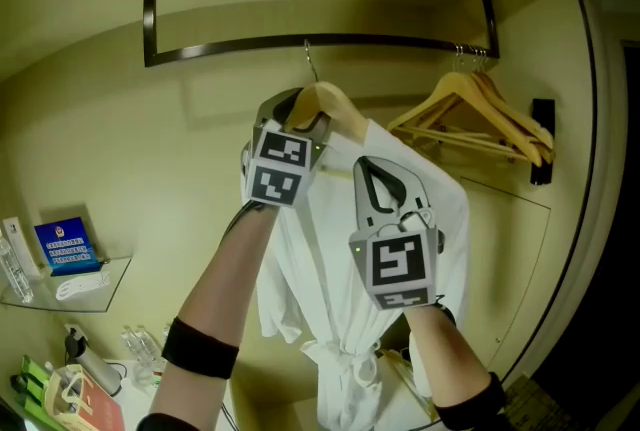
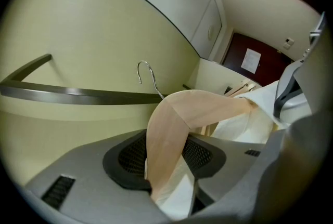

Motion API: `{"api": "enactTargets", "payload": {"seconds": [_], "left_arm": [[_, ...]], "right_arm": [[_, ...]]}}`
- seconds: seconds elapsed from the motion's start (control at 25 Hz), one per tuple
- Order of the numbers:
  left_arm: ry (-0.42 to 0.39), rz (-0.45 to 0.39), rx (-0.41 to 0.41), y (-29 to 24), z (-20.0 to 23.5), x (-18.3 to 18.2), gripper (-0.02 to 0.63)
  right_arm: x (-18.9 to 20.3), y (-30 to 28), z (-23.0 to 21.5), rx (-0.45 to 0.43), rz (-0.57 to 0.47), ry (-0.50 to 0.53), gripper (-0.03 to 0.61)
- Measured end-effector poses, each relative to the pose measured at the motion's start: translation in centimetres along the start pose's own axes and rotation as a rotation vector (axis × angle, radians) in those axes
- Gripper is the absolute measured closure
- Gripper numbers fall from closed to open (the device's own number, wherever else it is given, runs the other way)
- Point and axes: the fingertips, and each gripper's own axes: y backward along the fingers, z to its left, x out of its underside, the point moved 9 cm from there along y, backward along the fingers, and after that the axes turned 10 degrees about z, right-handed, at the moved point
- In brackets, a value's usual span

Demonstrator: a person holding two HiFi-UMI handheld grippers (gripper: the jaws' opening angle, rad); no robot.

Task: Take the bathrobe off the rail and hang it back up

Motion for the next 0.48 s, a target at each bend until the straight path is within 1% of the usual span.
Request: {"api": "enactTargets", "payload": {"seconds": [0.12, 0.24, 0.48], "left_arm": [[-0.009, 0.003, -0.008, -0.7, 1.3, -0.9, 0.43], [-0.015, 0.01, -0.017, -1.2, 2.4, -1.4, 0.43], [-0.003, 0.035, -0.033, -2.1, 4.4, -1.4, 0.43]], "right_arm": [[-0.9, -1.3, -0.5, 0.008, -0.007, 0.025, 0.555], [-1.5, -2.6, -1.0, 0.005, -0.008, 0.025, 0.555], [-2.2, -4.8, -1.0, -0.014, 0.003, 0.03, 0.555]]}}
